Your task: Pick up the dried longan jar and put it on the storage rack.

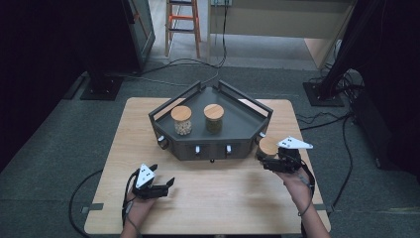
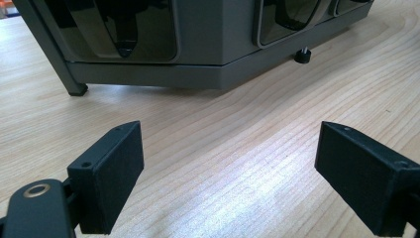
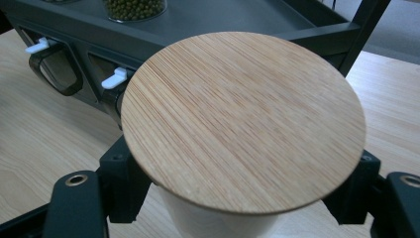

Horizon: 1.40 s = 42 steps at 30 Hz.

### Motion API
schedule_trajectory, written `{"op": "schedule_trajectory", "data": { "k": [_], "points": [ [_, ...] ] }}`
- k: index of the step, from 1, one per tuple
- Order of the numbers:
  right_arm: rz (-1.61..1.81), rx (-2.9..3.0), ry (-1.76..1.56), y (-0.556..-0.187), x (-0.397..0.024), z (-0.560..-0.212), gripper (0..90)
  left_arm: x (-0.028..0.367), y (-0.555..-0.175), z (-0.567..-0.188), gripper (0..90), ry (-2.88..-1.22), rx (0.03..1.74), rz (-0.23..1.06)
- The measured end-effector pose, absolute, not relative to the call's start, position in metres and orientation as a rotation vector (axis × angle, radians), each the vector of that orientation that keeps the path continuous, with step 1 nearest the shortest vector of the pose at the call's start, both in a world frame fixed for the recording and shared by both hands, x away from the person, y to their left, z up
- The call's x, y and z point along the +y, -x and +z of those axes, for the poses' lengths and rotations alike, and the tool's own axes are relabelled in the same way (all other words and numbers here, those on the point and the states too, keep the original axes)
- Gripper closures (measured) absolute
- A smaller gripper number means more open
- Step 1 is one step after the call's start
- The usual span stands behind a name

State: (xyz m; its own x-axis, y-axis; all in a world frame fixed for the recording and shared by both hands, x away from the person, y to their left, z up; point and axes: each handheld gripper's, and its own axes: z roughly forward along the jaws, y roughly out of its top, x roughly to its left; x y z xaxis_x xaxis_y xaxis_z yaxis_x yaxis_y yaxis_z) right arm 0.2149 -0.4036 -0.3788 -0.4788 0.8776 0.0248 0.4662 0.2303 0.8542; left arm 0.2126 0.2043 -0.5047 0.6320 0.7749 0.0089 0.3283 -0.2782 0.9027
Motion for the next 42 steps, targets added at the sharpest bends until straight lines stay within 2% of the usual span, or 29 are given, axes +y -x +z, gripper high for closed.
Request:
{"op": "schedule_trajectory", "data": {
  "k": [42],
  "points": [
    [1.173, 2.05, -1.195, -0.23, -0.396, -0.346, 25.5, 0.205, -0.214, -0.504, 11.5, -1.87, 0.881, 0.561]
  ]
}}
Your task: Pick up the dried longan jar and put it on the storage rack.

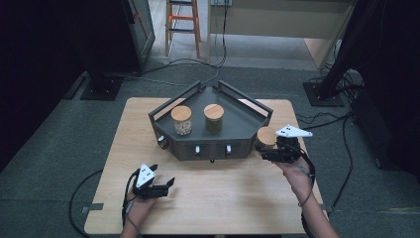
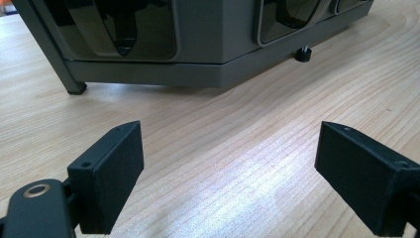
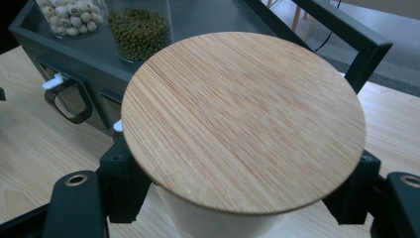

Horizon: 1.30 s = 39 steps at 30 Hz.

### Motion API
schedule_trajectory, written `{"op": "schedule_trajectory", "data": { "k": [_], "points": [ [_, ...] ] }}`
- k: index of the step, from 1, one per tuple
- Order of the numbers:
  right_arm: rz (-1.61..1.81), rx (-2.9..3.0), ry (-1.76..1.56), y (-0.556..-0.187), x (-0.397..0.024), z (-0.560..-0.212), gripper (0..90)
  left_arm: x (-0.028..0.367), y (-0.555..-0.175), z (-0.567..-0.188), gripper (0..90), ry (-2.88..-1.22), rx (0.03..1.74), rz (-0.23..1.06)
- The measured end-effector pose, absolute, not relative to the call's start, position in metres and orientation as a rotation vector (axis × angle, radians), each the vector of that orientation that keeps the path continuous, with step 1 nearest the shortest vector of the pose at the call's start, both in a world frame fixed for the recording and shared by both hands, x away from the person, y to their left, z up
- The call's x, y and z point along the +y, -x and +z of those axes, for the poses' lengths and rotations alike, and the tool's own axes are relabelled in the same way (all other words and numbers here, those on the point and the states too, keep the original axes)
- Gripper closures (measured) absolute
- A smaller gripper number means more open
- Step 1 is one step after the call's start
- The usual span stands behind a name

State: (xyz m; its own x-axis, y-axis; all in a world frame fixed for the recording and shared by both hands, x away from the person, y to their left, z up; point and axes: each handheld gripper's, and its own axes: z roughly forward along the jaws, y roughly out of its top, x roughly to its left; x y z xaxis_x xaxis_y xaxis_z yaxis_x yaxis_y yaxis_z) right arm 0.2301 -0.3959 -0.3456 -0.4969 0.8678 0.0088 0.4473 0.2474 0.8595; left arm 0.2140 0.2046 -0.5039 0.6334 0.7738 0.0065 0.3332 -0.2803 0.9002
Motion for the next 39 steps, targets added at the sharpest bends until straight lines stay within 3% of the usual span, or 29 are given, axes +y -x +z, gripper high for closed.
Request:
{"op": "schedule_trajectory", "data": {
  "k": [39],
  "points": [
    [1.196, 2.053, -1.201, -0.251, -0.387, -0.321, 25.5, 0.206, -0.215, -0.504, 11.5, -1.865, 0.884, 0.551]
  ]
}}
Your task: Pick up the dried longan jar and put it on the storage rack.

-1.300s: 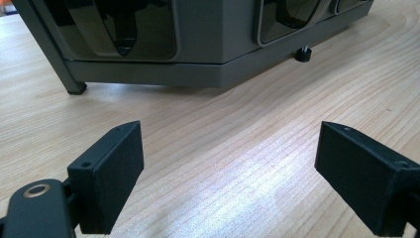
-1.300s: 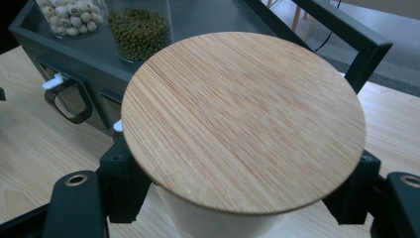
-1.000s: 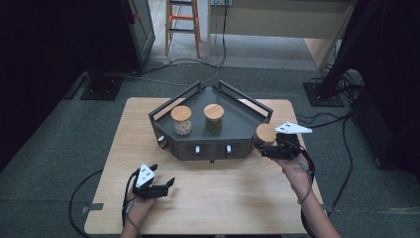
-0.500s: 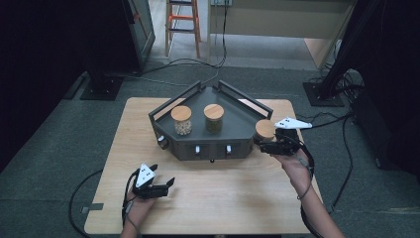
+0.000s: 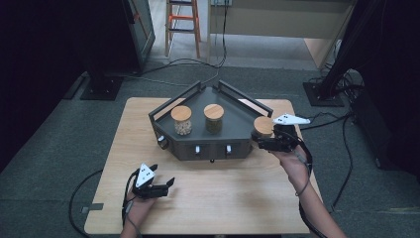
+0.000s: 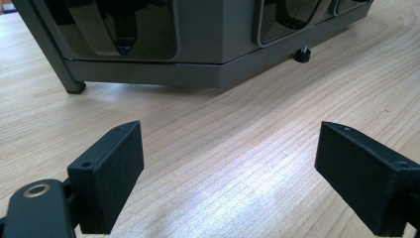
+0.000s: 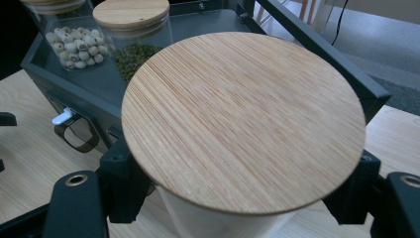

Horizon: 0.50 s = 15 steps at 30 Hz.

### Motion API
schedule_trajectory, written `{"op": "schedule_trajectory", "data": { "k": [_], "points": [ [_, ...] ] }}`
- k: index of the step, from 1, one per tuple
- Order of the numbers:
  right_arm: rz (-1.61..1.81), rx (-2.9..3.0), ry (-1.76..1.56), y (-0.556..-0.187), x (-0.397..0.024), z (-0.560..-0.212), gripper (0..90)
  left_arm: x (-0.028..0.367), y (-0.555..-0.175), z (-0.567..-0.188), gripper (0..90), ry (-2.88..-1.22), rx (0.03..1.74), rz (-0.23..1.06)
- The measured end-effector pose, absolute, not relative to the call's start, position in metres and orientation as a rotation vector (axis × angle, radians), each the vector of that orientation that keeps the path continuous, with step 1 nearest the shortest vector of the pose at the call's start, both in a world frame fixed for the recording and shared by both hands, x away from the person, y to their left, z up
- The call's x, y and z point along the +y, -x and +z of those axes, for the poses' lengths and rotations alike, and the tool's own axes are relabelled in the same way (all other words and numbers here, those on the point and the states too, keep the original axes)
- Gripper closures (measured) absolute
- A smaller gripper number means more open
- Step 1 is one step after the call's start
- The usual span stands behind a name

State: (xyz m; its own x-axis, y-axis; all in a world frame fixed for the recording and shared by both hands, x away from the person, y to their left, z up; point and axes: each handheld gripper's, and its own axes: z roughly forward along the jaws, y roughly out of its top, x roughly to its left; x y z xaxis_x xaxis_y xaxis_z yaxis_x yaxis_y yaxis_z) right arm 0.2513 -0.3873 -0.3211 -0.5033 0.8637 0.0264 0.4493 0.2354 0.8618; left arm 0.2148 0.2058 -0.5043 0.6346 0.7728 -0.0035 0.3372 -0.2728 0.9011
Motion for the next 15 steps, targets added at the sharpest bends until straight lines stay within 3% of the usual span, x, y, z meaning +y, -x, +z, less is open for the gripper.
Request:
{"op": "schedule_trajectory", "data": {
  "k": [15],
  "points": [
    [1.19, 2.048, -1.205, -0.262, -0.381, -0.319, 25.5, 0.206, -0.215, -0.504, 11.5, -1.866, 0.883, 0.55]
  ]
}}
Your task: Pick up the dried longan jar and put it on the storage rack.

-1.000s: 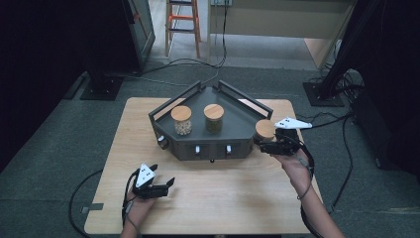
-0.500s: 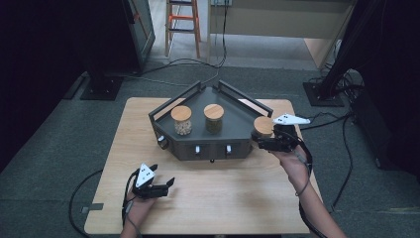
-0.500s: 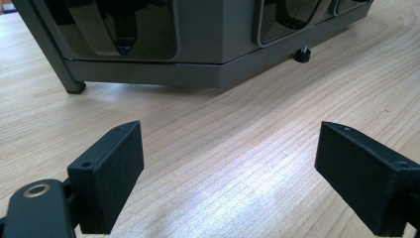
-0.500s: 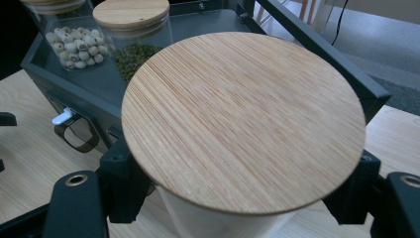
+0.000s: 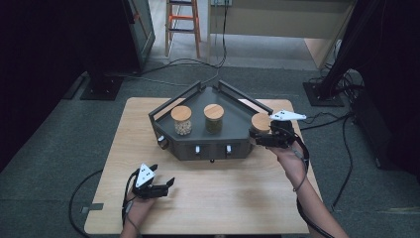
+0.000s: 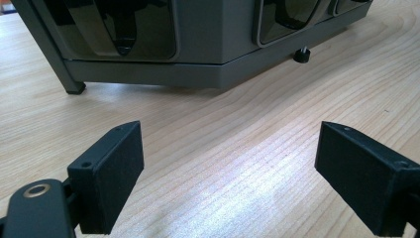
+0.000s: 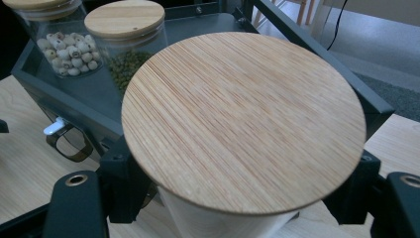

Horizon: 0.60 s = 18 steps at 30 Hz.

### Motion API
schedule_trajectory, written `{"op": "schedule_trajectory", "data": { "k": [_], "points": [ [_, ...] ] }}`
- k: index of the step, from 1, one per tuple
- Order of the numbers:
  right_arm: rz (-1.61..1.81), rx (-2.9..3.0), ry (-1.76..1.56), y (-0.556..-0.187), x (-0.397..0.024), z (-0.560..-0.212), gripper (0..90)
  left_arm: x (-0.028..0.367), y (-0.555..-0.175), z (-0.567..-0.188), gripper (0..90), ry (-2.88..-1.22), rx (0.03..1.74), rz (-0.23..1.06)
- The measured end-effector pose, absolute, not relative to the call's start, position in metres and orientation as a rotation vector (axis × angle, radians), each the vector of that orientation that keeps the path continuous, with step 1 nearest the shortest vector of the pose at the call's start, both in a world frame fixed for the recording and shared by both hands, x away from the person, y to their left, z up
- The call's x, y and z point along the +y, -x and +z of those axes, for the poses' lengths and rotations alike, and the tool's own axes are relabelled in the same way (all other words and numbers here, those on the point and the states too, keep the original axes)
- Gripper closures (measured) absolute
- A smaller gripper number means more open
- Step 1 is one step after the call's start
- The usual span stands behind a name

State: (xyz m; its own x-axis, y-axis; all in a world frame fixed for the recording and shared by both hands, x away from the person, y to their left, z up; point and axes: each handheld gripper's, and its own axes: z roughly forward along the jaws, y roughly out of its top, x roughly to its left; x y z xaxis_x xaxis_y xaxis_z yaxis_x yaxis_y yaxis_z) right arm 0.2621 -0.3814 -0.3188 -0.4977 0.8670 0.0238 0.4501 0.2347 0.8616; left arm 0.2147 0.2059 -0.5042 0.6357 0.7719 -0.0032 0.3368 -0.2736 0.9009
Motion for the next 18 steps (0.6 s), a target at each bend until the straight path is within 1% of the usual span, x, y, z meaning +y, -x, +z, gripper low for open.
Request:
{"op": "schedule_trajectory", "data": {
  "k": [18],
  "points": [
    [1.166, 2.051, -1.18, -0.28, -0.372, -0.315, 25.5, 0.206, -0.215, -0.504, 11.5, -1.865, 0.881, 0.551]
  ]
}}
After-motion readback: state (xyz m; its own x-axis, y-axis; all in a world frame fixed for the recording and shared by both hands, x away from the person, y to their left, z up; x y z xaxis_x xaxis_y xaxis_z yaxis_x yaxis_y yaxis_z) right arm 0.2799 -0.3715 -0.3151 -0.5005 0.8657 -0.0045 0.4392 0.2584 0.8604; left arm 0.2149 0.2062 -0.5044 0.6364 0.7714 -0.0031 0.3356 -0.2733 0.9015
